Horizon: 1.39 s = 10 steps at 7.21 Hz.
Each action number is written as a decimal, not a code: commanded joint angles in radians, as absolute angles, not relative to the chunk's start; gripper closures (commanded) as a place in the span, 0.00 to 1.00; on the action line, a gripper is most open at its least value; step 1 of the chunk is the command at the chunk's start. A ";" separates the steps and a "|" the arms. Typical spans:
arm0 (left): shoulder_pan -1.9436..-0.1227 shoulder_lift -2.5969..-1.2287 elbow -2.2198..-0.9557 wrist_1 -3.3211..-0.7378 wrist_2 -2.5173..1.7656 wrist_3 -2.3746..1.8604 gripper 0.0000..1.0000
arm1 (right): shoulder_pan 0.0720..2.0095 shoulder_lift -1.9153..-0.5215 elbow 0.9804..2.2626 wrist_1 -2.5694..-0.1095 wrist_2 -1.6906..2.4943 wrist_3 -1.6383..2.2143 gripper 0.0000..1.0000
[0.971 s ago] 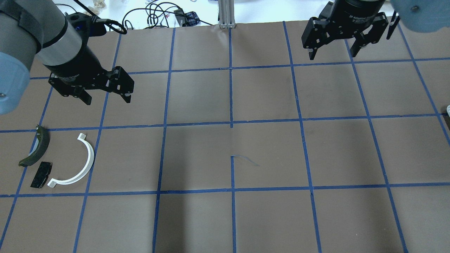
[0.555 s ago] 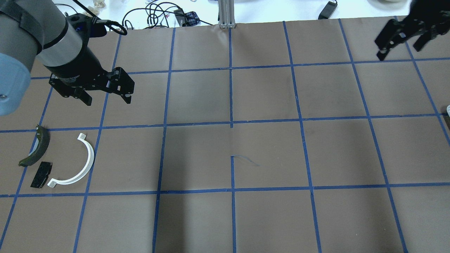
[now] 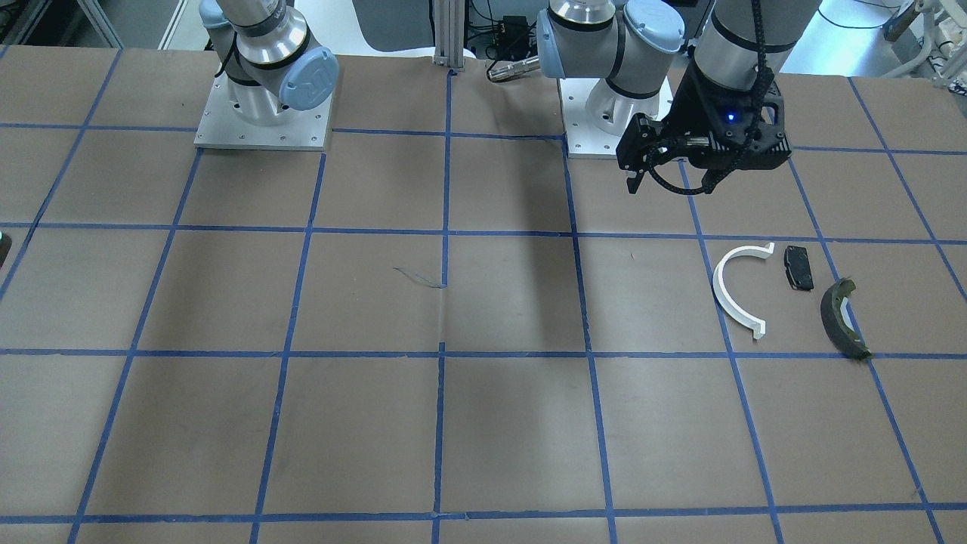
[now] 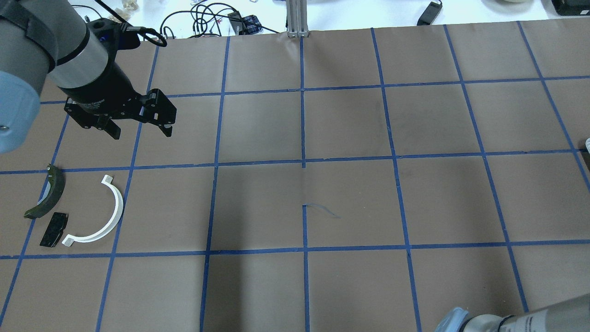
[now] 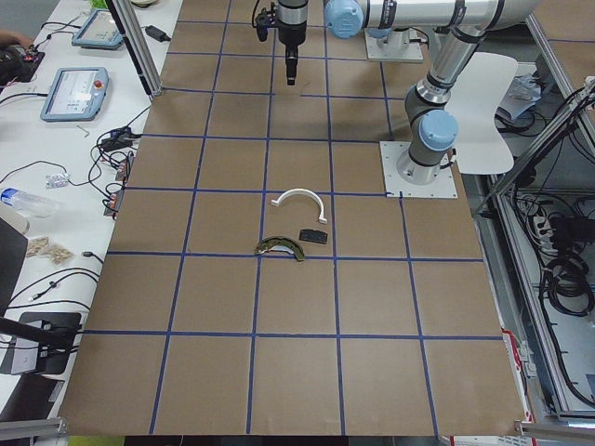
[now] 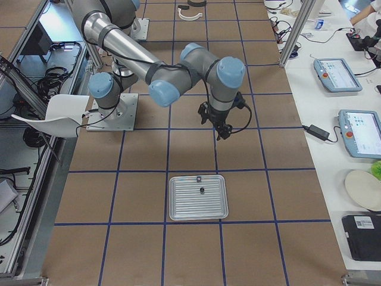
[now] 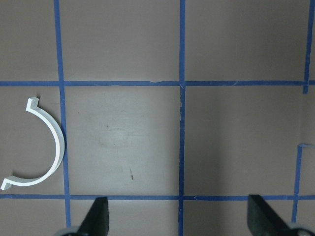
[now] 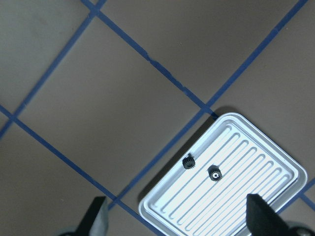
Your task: Place bearing gear from tray to pile
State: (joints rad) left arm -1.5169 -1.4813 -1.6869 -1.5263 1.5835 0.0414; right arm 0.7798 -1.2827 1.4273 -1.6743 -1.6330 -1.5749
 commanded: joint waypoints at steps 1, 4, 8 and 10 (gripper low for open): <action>-1.517 -1.482 -1.693 -1.526 1.585 0.041 0.00 | 0.683 -1.127 1.427 -1.822 -1.625 -1.936 0.00; -1.517 -1.480 -1.704 -1.525 1.585 0.041 0.00 | 0.669 -0.990 1.452 -2.008 -1.614 -2.100 0.00; -1.516 -1.474 -1.726 -1.508 1.585 0.044 0.00 | 0.647 -0.983 1.627 -2.219 -1.594 -2.060 0.00; -1.517 -1.474 -1.729 -1.500 1.586 0.043 0.00 | 0.644 -0.986 1.628 -2.241 -1.614 -2.069 0.06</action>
State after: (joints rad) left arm -1.5171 -1.4740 -1.7257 -1.5042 1.5855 0.0430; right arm 0.6476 -0.9848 1.6234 -2.2273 -1.6049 -2.0657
